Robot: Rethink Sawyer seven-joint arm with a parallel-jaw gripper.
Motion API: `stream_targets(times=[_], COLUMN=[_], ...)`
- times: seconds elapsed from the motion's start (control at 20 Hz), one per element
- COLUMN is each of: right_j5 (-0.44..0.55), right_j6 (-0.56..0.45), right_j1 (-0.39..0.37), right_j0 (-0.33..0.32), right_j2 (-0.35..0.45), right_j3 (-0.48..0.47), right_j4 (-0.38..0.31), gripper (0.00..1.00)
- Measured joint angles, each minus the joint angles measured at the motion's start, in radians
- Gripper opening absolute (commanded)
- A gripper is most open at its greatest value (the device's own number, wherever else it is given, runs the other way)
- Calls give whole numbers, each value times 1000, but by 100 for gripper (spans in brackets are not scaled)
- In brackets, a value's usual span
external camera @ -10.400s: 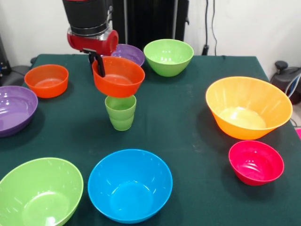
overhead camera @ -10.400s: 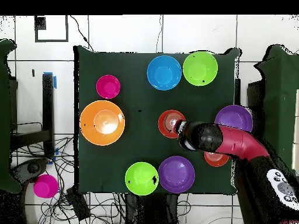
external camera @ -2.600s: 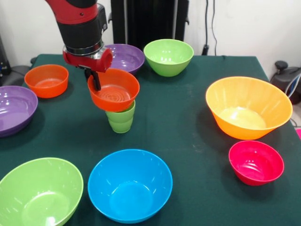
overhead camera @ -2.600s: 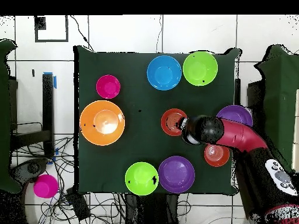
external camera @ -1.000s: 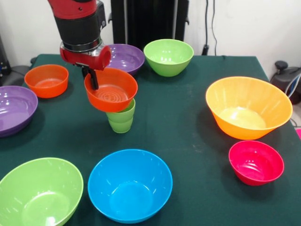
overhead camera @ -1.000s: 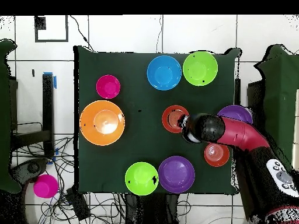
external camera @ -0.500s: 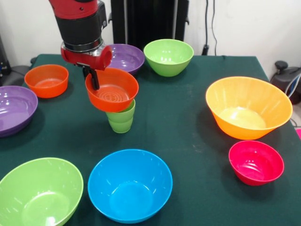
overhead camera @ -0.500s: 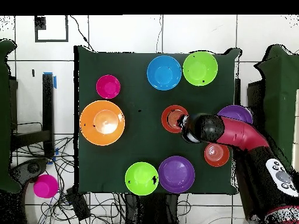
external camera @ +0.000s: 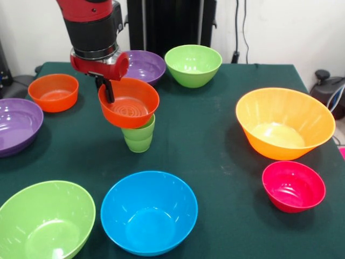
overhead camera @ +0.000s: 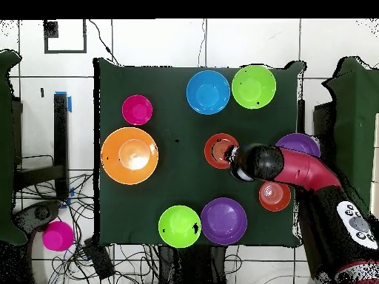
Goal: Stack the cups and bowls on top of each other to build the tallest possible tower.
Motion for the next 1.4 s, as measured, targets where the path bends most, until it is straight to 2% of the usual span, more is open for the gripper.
stream_targets(times=[0.75, 1.4], right_j5=[0, 0], right_j6=[0, 0], right_j1=[-1, -50], right_j0=[0, 7], right_j2=[0, 0], right_j3=[2, 14], right_j4=[2, 12], gripper=[0, 0])
